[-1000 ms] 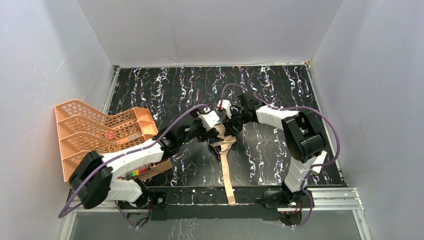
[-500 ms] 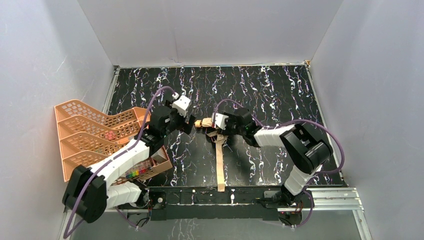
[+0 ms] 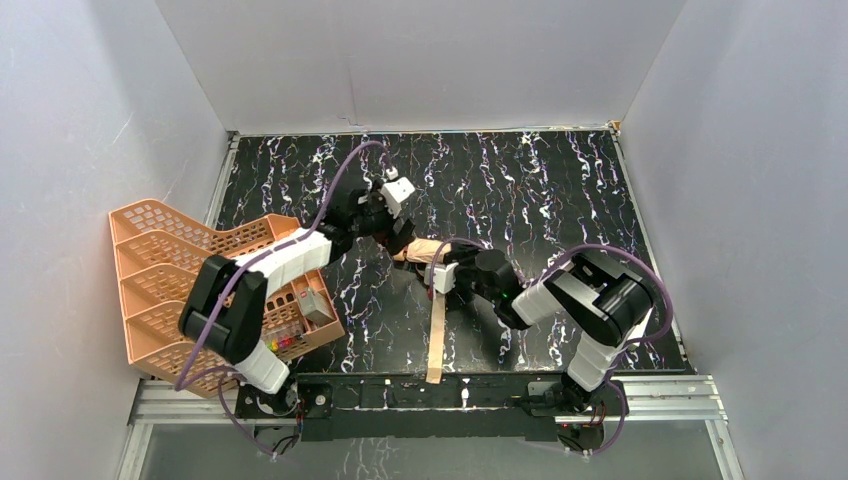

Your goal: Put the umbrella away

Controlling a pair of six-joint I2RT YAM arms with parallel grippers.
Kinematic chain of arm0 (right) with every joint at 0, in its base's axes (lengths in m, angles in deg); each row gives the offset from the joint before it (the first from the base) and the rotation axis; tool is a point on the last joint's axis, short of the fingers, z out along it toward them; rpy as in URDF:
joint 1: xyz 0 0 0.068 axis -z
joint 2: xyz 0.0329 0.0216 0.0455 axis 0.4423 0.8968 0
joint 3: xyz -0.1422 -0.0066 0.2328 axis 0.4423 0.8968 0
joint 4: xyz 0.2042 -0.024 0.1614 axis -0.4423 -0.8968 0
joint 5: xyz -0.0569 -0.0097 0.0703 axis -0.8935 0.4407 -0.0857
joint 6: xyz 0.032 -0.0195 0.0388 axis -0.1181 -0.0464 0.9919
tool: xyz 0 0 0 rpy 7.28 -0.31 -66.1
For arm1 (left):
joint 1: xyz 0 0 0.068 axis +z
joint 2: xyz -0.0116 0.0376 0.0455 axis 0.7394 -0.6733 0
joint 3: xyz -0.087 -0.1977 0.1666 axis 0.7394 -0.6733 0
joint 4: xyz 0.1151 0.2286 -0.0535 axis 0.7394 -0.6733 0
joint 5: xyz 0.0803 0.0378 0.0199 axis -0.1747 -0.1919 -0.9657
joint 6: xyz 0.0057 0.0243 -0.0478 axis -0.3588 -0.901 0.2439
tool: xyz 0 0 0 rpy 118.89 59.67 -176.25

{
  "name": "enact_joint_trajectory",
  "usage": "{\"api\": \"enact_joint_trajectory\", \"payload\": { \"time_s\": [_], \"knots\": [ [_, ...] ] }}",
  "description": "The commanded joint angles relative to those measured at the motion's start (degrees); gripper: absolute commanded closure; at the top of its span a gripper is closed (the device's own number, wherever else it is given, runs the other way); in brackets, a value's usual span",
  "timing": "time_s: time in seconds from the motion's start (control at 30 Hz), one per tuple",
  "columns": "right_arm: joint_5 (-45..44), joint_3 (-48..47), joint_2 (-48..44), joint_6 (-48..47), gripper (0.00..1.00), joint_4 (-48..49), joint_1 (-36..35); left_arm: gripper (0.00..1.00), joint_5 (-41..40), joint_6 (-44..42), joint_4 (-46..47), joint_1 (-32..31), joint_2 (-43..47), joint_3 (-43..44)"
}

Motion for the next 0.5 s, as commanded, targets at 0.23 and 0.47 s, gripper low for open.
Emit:
{"api": "enact_joint_trajectory", "payload": {
  "time_s": [0.23, 0.47],
  "knots": [
    [3.73, 4.53, 0.31, -5.51, 0.77, -10.45, -1.72, 0.02, 18.23, -10.2, -19.34, 0.48, -16.86, 17.83],
    [6.21, 3.51, -0.98, -4.98, 0.77, -14.12, -1.87, 0.02, 19.75, -12.57, -18.21, 0.23, -20.22, 19.05]
  ]
}}
